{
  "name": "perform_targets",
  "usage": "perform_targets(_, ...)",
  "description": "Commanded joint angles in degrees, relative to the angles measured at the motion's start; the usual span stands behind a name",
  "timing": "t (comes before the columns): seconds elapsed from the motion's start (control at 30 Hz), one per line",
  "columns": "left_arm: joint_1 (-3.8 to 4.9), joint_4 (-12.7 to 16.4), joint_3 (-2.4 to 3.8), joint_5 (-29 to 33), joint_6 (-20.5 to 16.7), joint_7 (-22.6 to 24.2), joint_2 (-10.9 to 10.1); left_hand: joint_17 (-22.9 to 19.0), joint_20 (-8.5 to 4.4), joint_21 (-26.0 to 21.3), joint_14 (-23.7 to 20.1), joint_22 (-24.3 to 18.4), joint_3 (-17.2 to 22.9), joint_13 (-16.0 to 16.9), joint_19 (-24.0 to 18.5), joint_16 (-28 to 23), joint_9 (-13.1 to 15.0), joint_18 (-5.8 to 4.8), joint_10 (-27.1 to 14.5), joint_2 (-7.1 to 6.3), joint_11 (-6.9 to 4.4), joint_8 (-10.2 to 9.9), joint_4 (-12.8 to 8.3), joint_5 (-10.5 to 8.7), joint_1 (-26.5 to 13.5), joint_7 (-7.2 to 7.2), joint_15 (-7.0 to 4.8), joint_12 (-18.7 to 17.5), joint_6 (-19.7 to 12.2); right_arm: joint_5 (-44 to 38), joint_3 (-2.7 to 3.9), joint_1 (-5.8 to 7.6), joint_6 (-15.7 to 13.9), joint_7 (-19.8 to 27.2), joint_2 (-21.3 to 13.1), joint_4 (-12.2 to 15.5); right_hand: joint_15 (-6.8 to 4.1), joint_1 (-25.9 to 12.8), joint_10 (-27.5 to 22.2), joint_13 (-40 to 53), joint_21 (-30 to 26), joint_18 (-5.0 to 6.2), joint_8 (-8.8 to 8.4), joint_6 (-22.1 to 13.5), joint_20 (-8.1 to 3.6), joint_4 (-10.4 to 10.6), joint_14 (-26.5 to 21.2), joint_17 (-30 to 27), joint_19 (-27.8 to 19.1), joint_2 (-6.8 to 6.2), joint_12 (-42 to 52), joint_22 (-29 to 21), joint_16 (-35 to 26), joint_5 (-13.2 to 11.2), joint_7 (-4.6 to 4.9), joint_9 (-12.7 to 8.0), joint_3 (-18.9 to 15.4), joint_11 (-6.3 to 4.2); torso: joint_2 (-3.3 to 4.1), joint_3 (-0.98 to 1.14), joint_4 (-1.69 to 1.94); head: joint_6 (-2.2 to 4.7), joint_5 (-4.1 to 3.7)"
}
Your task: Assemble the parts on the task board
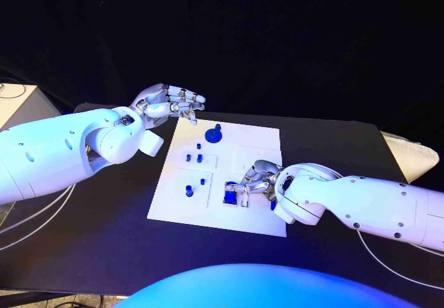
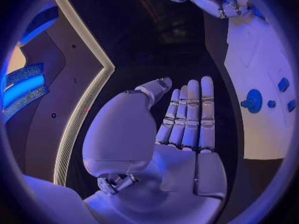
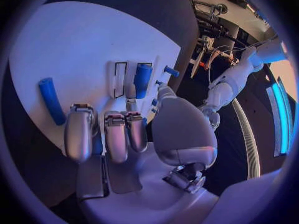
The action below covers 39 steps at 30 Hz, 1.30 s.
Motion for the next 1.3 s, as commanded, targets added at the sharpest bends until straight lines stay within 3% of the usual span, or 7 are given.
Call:
perform_targets(0.03, 0.03, 0.17, 0.03, -0.15, 0.83, 0.05, -0.01, -0.07, 0.34, -0.29, -0.12, -0.08, 0.03, -0.09, 0.18, -0.17, -0.07, 0.79, -0.41, 0.15, -0.09, 0.24, 0.29, 0.15, -0.42, -0.02, 0.19, 0.37, -0.59, -0.3, -0.01, -0.06, 0.34, 0.97, -0.18, 0.18, -0.4, -0.85, 4.26, 12.78, -0.32, -0.38, 0.22, -0.52, -0.24, 0.03, 5.6, 13.52, 2.85, 0.0, -0.32, 8.41, 0.09, -0.48, 0.09, 0.06, -0.49, -0.34, 0.01, 0.01, 0.04, 0.0, 0.04)
perform_targets(0.23, 0.03, 0.2, 0.02, -0.22, 0.97, 0.02, -0.05, -0.09, 0.36, -0.36, -0.22, -0.14, 0.0, -0.11, 0.22, -0.19, -0.12, 0.79, -0.57, 0.11, -0.04, 0.19, 0.35, 0.15, -0.44, 0.03, 0.23, 0.35, -0.74, -0.21, -0.01, -0.07, -1.17, 3.54, -1.35, 1.06, -0.4, 0.71, 4.22, 12.73, -0.52, -0.35, 0.43, -0.69, -0.23, -0.2, 5.58, 13.46, 2.83, 0.79, -0.42, 8.36, 0.06, 0.03, 0.08, 0.08, -0.22, -0.36, -0.01, 0.0, 0.11, 0.0, 0.02)
perform_targets(0.53, 0.03, 0.25, 0.02, -0.16, 0.81, 0.55, -0.06, -0.1, 0.36, -0.38, -0.26, -0.16, 0.0, -0.12, 0.23, -0.2, -0.13, 0.79, -0.61, 0.11, -0.03, 0.18, 0.36, 0.15, -0.43, 0.04, 0.24, 0.35, -0.79, 3.99, 0.13, 0.14, -5.95, 13.27, -8.75, 6.27, 0.06, 11.14, 3.74, 12.22, -1.63, -0.18, -0.42, -3.11, 0.11, -0.94, 5.48, 13.02, 2.67, 1.58, -1.28, 8.04, -0.16, 2.84, 0.85, -0.61, 1.8, 0.26, -0.07, -0.03, -0.19, 0.0, -0.41)
perform_targets(0.77, 0.02, 0.33, 0.02, -0.07, 0.77, 0.73, -0.04, -0.1, 0.38, -0.41, -0.3, -0.19, -0.01, -0.12, 0.27, -0.19, -0.14, 0.79, -0.66, 0.12, -0.02, 0.18, 0.39, 0.15, -0.43, 0.04, 0.26, 0.38, -0.83, 4.69, 0.16, 0.31, -5.33, 13.45, -15.66, 8.28, 0.12, 14.64, 4.04, 12.57, -0.88, -0.33, -0.94, -2.76, 0.19, -1.14, 5.59, 13.49, 2.9, 0.5, -0.83, 8.5, 0.02, 1.03, 0.89, -1.12, 3.73, 0.3, -0.15, 0.02, -0.68, 0.0, -0.8)
perform_targets(1.0, 0.02, 0.25, 0.0, 0.0, 0.81, 0.81, -0.01, -0.1, 0.39, -0.44, -0.32, -0.21, -0.03, -0.11, 0.29, -0.19, -0.15, 0.79, -0.68, 0.11, -0.01, 0.19, 0.43, 0.14, -0.46, 0.05, 0.27, 0.4, -0.85, -0.56, -0.08, -1.25, -4.67, 12.21, -20.9, 9.03, 0.05, 15.56, 4.14, 12.68, -0.15, -0.48, -0.97, -2.16, 0.16, -1.08, 5.7, 13.96, 3.07, -0.41, -0.69, 8.89, 0.21, 0.99, 0.77, -1.28, 4.25, 0.19, -0.33, 0.15, -1.22, 0.0, -0.88)
perform_targets(1.17, -0.01, 0.14, -0.02, 0.01, 0.9, 0.82, 0.12, -0.1, 0.39, -0.44, -0.32, -0.21, -0.03, -0.11, 0.29, -0.19, -0.15, 0.79, -0.68, 0.11, -0.01, 0.19, 0.43, 0.14, -0.46, 0.05, 0.27, 0.4, -0.85, -2.37, -0.25, -2.45, -4.77, 8.73, -20.88, 8.48, 0.02, 15.36, 4.23, 12.77, 0.23, -0.56, -0.98, -1.73, 0.15, -0.63, 5.74, 14.11, 3.16, -1.04, -0.57, 9.1, 0.28, 0.96, 0.72, -1.37, 4.27, 0.16, -0.39, 0.35, -1.82, 0.0, -0.61)
perform_targets(1.3, -0.04, 0.0, -0.04, 0.02, 1.09, 0.79, 0.35, -0.1, 0.39, -0.44, -0.32, -0.21, -0.03, -0.11, 0.29, -0.19, -0.15, 0.79, -0.68, 0.11, -0.01, 0.19, 0.43, 0.14, -0.46, 0.05, 0.27, 0.4, -0.85, -3.79, -0.31, -3.3, -5.6, 6.47, -19.42, 7.67, 0.01, 15.23, 4.24, 12.78, 0.15, -0.54, -0.96, -1.54, 0.15, -0.47, 5.74, 14.11, 3.15, -1.19, -0.55, 9.07, 0.28, 0.95, 0.69, -1.39, 4.3, 0.14, -0.4, 0.42, -1.67, 0.0, -0.75)
